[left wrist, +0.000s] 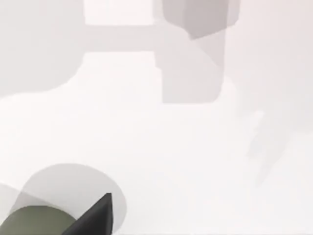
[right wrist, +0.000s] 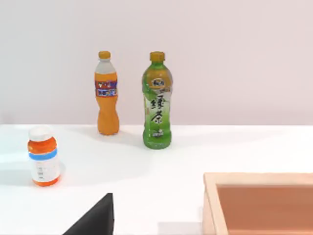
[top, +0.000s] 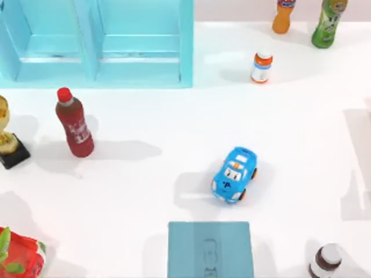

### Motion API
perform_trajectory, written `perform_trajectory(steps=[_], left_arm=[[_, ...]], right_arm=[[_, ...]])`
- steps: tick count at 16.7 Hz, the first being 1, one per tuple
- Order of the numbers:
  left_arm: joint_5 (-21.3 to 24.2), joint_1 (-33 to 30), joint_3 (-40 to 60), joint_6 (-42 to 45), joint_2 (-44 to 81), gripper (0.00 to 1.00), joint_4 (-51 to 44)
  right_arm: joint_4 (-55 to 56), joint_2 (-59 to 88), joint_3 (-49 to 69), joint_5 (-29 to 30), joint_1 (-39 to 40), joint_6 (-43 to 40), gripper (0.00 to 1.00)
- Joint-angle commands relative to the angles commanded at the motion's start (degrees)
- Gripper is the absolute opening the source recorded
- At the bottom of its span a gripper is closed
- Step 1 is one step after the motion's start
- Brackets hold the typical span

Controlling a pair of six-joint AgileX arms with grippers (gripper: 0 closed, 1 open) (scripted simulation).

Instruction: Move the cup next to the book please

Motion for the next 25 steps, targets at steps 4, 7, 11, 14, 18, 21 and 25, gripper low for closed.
perform_trajectory(steps=[4, 7, 11, 14, 18, 21, 25], left_arm=[[0.26, 6.70, 12.82, 18.77, 11.45, 1.00, -6.18], [0.51, 10.51, 21.14, 29.03, 15.92, 1.00, -7.35], [0.76, 13.13, 27.19, 35.79, 18.11, 1.00, -7.02], [0.78, 13.23, 27.42, 36.03, 18.17, 1.00, -6.98], [0.76, 13.00, 26.46, 35.90, 18.19, 1.00, -6.07], [0.79, 13.10, 22.29, 35.86, 19.75, 1.00, -0.38], [0.79, 13.25, 14.76, 36.08, 22.83, 1.00, 10.87]], right_arm=[[0.00, 0.00, 0.00, 0.00, 0.00, 0.00, 1.00], [0.00, 0.00, 0.00, 0.00, 0.00, 0.00, 1.00], [0.00, 0.00, 0.00, 0.00, 0.00, 0.00, 1.00], [0.00, 0.00, 0.00, 0.00, 0.00, 0.00, 1.00], [0.00, 0.00, 0.00, 0.00, 0.00, 0.00, 1.00], [0.00, 0.00, 0.00, 0.00, 0.00, 0.00, 1.00], [0.00, 0.00, 0.00, 0.00, 0.00, 0.00, 1.00]])
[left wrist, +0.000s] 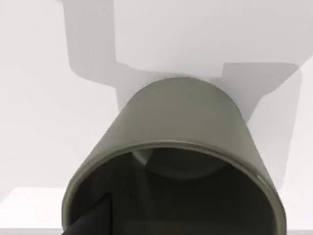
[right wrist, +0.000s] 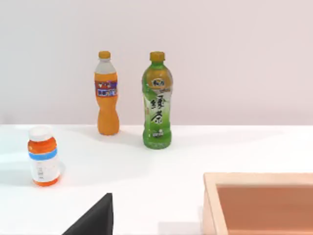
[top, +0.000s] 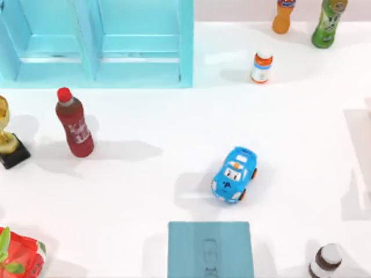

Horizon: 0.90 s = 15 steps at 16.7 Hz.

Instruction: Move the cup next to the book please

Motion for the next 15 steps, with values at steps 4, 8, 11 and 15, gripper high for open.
perform_trajectory(steps=[4, 8, 11, 15], left_arm=[[0.01, 0.15, -3.38, 0.21, 1.37, 1.00, 4.22], [0.01, 0.15, -3.38, 0.21, 1.37, 0.92, 4.22], [0.01, 0.15, -3.38, 0.21, 1.37, 0.70, 4.22], [0.01, 0.15, -3.38, 0.21, 1.37, 0.40, 4.22]], right_arm=[[0.00, 0.00, 0.00, 0.00, 0.00, 0.00, 1.00], [0.00, 0.00, 0.00, 0.00, 0.00, 0.00, 1.00], [0.00, 0.00, 0.00, 0.00, 0.00, 0.00, 1.00], [0.00, 0.00, 0.00, 0.00, 0.00, 0.00, 1.00]])
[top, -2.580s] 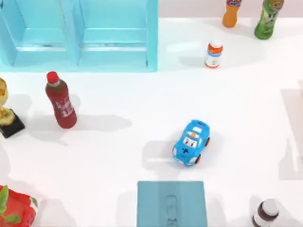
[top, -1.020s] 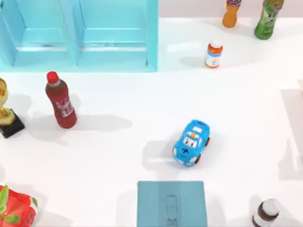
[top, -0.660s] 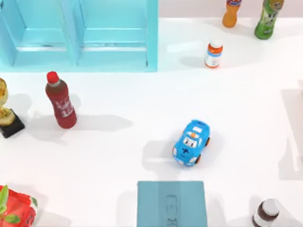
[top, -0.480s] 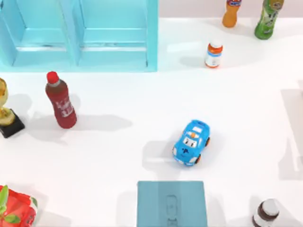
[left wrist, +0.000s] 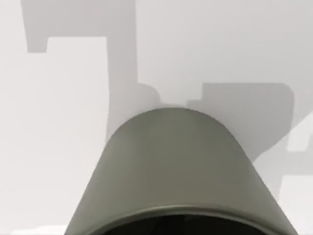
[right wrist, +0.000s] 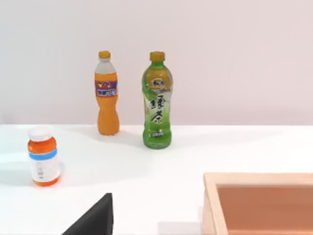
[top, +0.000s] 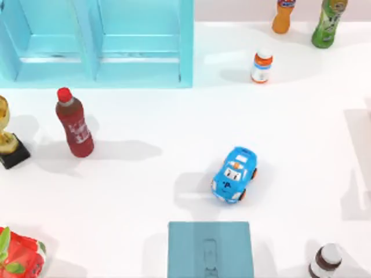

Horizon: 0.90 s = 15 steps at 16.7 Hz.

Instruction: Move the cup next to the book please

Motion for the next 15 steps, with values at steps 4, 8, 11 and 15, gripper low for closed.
perform_trajectory(steps=[4, 8, 11, 15], left_arm=[[0.00, 0.00, 0.00, 0.00, 0.00, 0.10, 0.00], [0.00, 0.00, 0.00, 0.00, 0.00, 0.00, 0.00], [0.00, 0.00, 0.00, 0.00, 0.00, 0.00, 0.00], [0.00, -0.05, 0.18, 0.01, -0.14, 0.00, -0.21]], right_arm=[[0.00, 0.00, 0.00, 0.00, 0.00, 0.00, 1.00], [0.00, 0.00, 0.00, 0.00, 0.00, 0.00, 1.00], [0.00, 0.00, 0.00, 0.00, 0.00, 0.00, 1.00], [0.00, 0.00, 0.00, 0.00, 0.00, 0.00, 1.00]])
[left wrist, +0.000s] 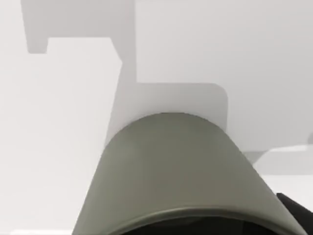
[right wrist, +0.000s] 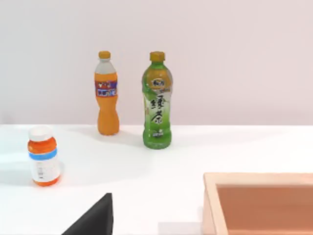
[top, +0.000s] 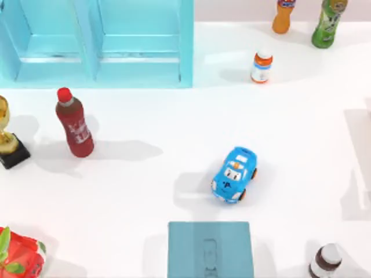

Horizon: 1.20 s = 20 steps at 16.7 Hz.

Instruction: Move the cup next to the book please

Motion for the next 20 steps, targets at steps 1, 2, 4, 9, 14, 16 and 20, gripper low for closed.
perform_trajectory(steps=[1, 2, 4, 9, 14, 16, 20], left_arm=[[0.00, 0.06, 0.60, -0.02, -0.29, 0.00, -0.81], [0.02, 0.03, 1.46, 0.02, -0.74, 0.00, -2.21], [0.03, -0.03, 3.59, 0.07, -1.88, 0.00, -6.10], [-0.01, -0.12, 6.82, -0.11, -3.92, 0.00, -10.79], [0.51, -0.64, 6.95, -1.62, -4.25, 0.00, -10.69], [1.65, -2.21, 7.65, -5.59, -5.58, 0.00, -10.91], [5.03, -8.59, 9.74, -20.81, -9.41, 0.00, -11.98]], right_arm=[[0.00, 0.00, 0.00, 0.00, 0.00, 0.00, 1.00], [0.00, 0.00, 0.00, 0.00, 0.00, 0.00, 1.00], [0.00, 0.00, 0.00, 0.00, 0.00, 0.00, 1.00], [0.00, 0.00, 0.00, 0.00, 0.00, 0.00, 1.00], [0.00, 0.00, 0.00, 0.00, 0.00, 0.00, 1.00], [0.00, 0.00, 0.00, 0.00, 0.00, 0.00, 1.00], [0.00, 0.00, 0.00, 0.00, 0.00, 0.00, 1.00]])
